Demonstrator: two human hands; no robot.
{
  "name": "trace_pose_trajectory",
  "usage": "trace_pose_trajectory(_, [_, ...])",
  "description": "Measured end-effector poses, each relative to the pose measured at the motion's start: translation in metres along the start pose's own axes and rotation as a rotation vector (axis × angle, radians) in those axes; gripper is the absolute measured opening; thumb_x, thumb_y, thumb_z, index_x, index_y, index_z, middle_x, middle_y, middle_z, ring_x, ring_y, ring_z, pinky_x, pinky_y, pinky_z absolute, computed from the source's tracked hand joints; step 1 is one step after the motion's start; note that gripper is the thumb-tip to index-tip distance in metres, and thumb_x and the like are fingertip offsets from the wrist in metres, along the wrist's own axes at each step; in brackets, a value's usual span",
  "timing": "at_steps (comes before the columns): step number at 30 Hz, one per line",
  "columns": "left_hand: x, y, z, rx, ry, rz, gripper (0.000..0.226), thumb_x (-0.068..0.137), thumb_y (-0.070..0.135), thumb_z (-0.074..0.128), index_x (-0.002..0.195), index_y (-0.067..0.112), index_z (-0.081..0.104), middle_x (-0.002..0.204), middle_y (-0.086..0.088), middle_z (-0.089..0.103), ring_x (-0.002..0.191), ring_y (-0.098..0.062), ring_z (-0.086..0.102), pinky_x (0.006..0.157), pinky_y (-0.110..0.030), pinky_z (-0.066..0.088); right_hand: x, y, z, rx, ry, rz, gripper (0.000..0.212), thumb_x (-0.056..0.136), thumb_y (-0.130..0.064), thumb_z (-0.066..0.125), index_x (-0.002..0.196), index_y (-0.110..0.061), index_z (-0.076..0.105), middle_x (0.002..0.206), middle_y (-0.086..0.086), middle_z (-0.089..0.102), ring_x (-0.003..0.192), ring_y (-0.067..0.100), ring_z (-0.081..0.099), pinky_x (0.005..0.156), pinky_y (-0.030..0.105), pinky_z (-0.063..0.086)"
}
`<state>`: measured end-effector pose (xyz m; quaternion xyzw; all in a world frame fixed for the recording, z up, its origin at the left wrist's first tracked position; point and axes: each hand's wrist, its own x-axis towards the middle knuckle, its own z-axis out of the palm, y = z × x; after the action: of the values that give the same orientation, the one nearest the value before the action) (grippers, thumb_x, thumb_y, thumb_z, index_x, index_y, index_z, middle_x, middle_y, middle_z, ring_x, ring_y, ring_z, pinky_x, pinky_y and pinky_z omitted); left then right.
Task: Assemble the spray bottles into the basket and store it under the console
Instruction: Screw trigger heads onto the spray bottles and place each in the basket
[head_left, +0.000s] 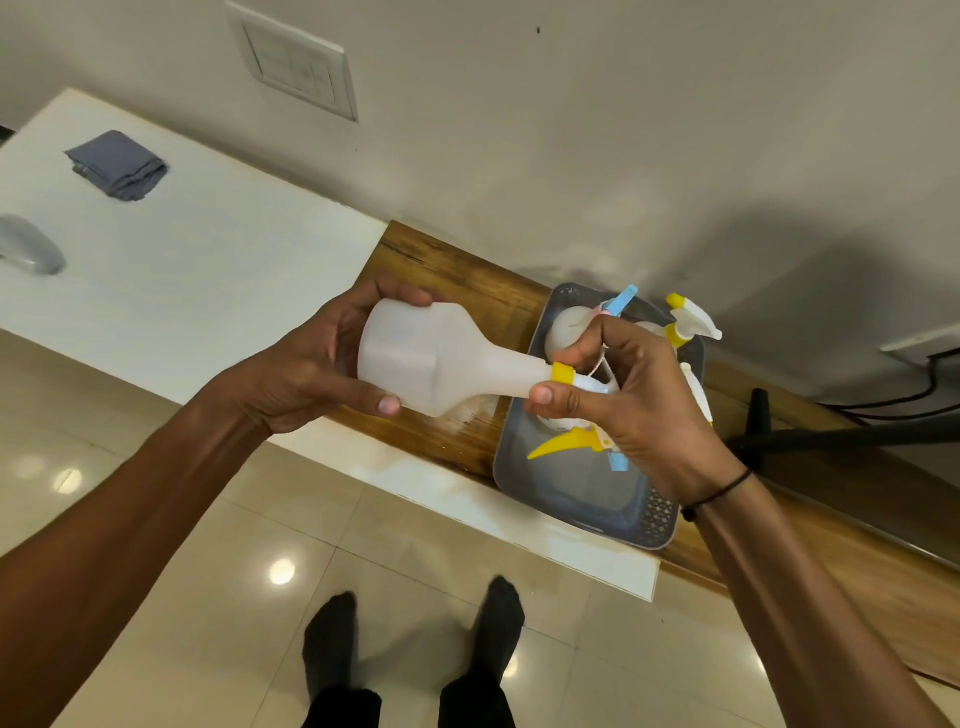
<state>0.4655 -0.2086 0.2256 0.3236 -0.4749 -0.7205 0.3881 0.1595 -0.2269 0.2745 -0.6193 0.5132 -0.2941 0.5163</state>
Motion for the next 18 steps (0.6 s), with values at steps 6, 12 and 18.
trace_pose_trajectory(6, [-0.004, -0.002, 0.002, -0.062, 0.044, -0.013, 0.078, 0.062, -0.006, 0.082, 0.126, 0.033, 0.061, 0.144, 0.001, 0.058, 0.125, -0.02, 0.064, 0.078, -0.031, 0.061, -0.004, -0.007, -0.004, -0.019, -0.035, -0.037, 0.043, 0.066, -0.019, 0.089, 0.097, 0.003, 0.069, 0.091, 0.004, 0.07, 0.082, 0.011, 0.064, 0.074, 0.028, 0.056])
trace_pose_trajectory(12, [-0.003, 0.001, 0.004, -0.044, 0.039, -0.006, 0.077, 0.061, -0.003, 0.082, 0.123, 0.036, 0.06, 0.146, 0.001, 0.055, 0.125, -0.019, 0.062, 0.076, -0.028, 0.061, -0.004, -0.006, -0.001, 0.169, -0.031, -0.017, 0.035, 0.076, -0.01, 0.083, 0.104, 0.007, 0.072, 0.09, 0.02, 0.062, 0.08, 0.031, 0.076, 0.073, 0.046, 0.066])
trace_pose_trajectory(18, [0.003, 0.007, 0.003, -0.069, 0.0, 0.008, 0.059, 0.074, 0.018, 0.087, 0.124, 0.027, 0.055, 0.164, -0.008, 0.038, 0.148, -0.033, 0.044, 0.092, -0.039, 0.059, -0.011, 0.002, 0.012, 0.193, -0.015, 0.078, 0.029, 0.091, -0.025, 0.071, 0.092, 0.004, 0.072, 0.076, 0.021, 0.074, 0.06, 0.034, 0.076, 0.061, 0.04, 0.065])
